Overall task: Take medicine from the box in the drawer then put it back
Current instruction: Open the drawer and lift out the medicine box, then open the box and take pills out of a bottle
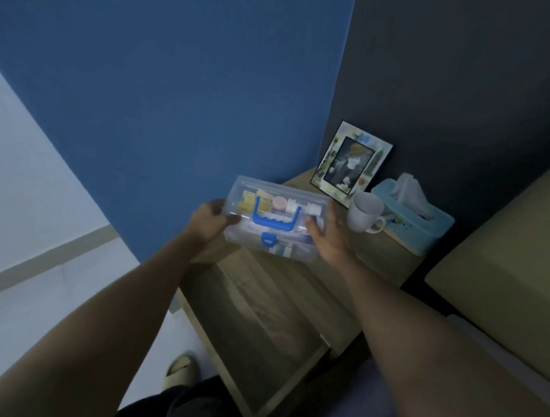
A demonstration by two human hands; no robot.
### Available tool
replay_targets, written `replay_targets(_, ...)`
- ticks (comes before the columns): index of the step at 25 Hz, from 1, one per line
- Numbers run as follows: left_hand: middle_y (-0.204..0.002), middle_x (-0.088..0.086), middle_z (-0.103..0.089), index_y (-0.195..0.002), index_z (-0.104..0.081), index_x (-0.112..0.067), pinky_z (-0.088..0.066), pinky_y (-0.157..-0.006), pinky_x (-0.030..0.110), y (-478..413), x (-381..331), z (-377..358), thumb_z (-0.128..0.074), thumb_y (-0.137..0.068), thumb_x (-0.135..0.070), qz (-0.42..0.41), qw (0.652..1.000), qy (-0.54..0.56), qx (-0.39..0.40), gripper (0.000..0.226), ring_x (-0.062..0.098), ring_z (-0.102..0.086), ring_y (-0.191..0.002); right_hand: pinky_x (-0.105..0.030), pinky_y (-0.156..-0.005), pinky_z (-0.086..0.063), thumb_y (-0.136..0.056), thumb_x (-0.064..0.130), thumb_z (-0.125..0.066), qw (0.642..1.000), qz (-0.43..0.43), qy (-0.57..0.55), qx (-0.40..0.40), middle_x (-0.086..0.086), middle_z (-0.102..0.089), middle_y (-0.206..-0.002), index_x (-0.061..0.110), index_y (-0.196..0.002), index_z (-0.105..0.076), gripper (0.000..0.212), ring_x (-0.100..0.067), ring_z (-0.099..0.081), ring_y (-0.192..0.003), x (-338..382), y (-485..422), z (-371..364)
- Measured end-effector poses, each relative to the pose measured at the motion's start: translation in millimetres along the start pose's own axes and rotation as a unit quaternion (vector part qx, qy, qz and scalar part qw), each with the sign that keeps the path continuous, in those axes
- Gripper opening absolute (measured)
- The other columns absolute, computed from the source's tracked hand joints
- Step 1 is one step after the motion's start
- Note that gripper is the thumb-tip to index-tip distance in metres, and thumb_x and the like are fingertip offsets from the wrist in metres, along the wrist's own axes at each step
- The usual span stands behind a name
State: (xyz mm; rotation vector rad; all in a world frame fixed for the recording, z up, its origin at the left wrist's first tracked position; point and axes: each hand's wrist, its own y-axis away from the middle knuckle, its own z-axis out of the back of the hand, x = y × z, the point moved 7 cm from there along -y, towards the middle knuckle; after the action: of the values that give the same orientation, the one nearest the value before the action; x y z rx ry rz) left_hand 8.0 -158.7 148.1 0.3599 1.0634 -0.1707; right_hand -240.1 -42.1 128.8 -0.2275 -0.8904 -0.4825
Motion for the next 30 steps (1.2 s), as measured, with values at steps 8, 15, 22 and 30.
replay_targets(8, -0.1, 0.0, -0.071, -0.11, -0.066, -0.023, -0.053, -0.08, 0.03, -52.2, 48.2, -49.4, -0.07, -0.079, -0.033, -0.022, 0.999, 0.019, 0.017, 0.033, 0.017, -0.068, -0.091, -0.025, -0.098, -0.028, -0.095, 0.038, -0.045, 0.999, 0.013, 0.024, 0.019, -0.016, -0.039, -0.147, 0.014, -0.148, -0.013, 0.066, -0.029, -0.042, -0.132, -58.1, -54.8, -22.3)
replay_targets(15, -0.113, -0.003, -0.051, -0.125, -0.05, -0.015, -0.047, -0.083, 0.031, -35.8, 51.3, -45.5, -0.066, -0.081, -0.039, 0.018, 0.987, 0.017, -0.157, 0.053, 0.011, -0.052, -0.093, -0.042, -0.095, -0.042, -0.093, 0.045, -0.043, 0.987, 0.014, 0.158, -0.026, -0.025, -0.046, -0.137, 0.012, -0.145, -0.023, 0.065, -0.039, -0.05, -0.119, -55.7, -54.4, -14.4)
replay_targets(22, -0.077, -0.003, -0.064, -0.072, -0.056, -0.029, -0.054, -0.071, 0.028, 10.0, 53.9, -134.3, -0.05, -0.087, -0.053, 0.128, 0.978, 0.162, -0.025, 0.029, 0.015, -0.065, -0.079, -0.041, -0.117, -0.016, -0.099, 0.035, -0.032, 0.932, 0.191, 0.291, 0.103, -0.007, -0.021, -0.157, 0.018, -0.146, -0.026, 0.05, -0.026, -0.013, -0.146, -23.7, -47.4, -30.3)
replay_targets(30, -0.089, 0.007, -0.07, -0.081, -0.065, -0.017, -0.055, -0.085, 0.035, -2.8, 60.7, -154.2, -0.061, -0.085, -0.036, 0.144, 0.948, 0.284, -0.009, 0.02, 0.024, -0.067, -0.093, -0.037, -0.118, -0.007, -0.1, 0.03, -0.033, 0.941, 0.193, 0.262, 0.096, -0.008, -0.018, -0.158, 0.016, -0.146, -0.027, 0.048, -0.027, -0.007, -0.147, -23.9, -45.1, -33.0)
